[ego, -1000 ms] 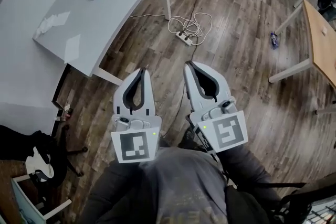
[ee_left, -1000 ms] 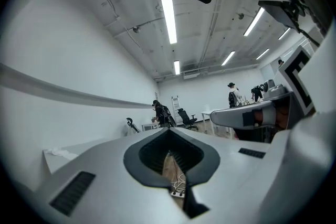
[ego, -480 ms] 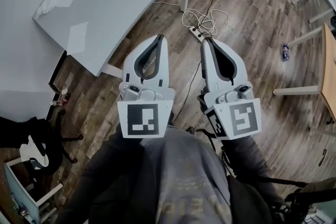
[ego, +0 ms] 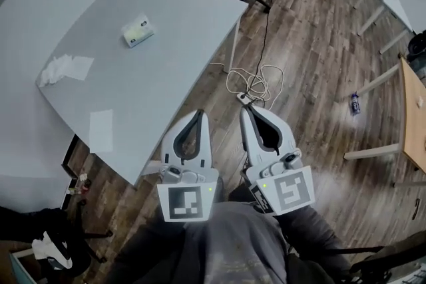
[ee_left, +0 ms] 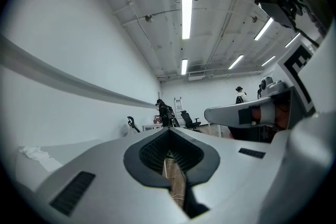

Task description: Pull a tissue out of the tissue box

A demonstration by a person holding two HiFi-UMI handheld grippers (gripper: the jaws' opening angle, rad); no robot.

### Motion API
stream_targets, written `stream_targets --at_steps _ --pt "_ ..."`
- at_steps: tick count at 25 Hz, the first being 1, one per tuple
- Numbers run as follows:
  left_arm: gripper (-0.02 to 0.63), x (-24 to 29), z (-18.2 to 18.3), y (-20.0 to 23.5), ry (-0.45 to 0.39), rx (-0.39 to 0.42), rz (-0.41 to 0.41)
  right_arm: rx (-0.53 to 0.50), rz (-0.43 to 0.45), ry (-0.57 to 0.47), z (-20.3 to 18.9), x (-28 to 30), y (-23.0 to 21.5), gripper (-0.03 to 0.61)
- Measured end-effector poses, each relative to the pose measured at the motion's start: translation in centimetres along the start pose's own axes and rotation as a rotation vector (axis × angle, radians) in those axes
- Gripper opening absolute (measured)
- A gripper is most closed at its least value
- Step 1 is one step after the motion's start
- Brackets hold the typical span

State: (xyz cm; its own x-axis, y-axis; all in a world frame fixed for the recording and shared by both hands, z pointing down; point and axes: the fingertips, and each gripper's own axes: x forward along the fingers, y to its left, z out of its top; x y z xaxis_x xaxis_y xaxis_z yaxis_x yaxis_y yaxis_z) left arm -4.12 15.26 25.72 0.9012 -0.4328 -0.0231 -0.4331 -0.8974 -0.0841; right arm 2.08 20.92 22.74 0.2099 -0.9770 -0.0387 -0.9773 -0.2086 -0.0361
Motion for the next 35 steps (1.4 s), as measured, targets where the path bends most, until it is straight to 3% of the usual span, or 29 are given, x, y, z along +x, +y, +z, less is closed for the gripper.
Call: stream_targets --at_steps 5,12,23,35 --pt "-0.002 4.6 1.4 0.3 0.031 0.015 -0.006 -0.013 0.027 -0.032 1.4 3.6 -2.5 0.002" --pt "-0.002 11.7 -0.3 1.6 0.056 0.043 0.078 0.015 0.118 -0.054 0.2 10.1 -7.7 0.002" --pt "-0.002 24.6 -1.0 5.9 0.139 0.075 0.316 0.072 0.383 0.002 -1.8 22.7 -15.3 0.002" --pt "-0.002 28.5 -0.6 14.1 0.127 0.071 0.563 0.073 0.600 0.004 -1.9 33.0 -14.6 0.002"
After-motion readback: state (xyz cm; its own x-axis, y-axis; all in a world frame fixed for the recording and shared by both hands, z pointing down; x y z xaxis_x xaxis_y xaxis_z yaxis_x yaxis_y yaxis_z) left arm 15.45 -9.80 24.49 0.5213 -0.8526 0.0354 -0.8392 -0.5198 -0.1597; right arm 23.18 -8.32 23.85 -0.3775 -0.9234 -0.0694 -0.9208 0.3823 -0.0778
